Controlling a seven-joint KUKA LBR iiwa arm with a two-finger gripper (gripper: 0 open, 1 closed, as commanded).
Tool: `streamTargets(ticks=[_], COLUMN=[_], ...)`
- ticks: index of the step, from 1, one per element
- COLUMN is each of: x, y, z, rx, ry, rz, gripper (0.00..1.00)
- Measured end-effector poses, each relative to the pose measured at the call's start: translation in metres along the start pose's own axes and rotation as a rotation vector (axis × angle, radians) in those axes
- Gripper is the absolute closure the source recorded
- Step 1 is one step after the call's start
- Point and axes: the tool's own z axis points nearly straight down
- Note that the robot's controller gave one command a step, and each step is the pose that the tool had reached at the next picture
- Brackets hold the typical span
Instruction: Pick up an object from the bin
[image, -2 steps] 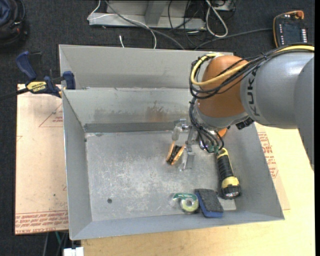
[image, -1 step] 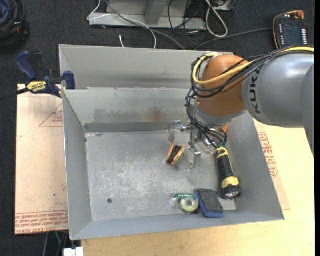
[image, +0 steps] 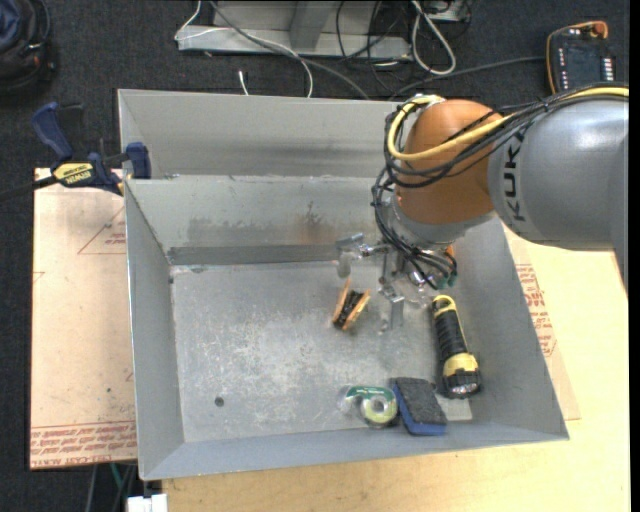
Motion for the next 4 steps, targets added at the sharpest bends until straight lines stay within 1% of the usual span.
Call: streamTargets(ticks=[1,2,3,4], x=[-0.005,-0.023,-0.019,-0.019], y=[-0.004,-0.006,-0.003,-0.003], z=[0.001,0.062,0.06,0.06], rx=[-0.002,-0.001,0.004,0.004], ry=[0.0,-0.003,-0.013,-0.013], rz=[-0.216,-0.398,-0.587,-0.586], gripper=[0.0,0.0,1.0,1.0])
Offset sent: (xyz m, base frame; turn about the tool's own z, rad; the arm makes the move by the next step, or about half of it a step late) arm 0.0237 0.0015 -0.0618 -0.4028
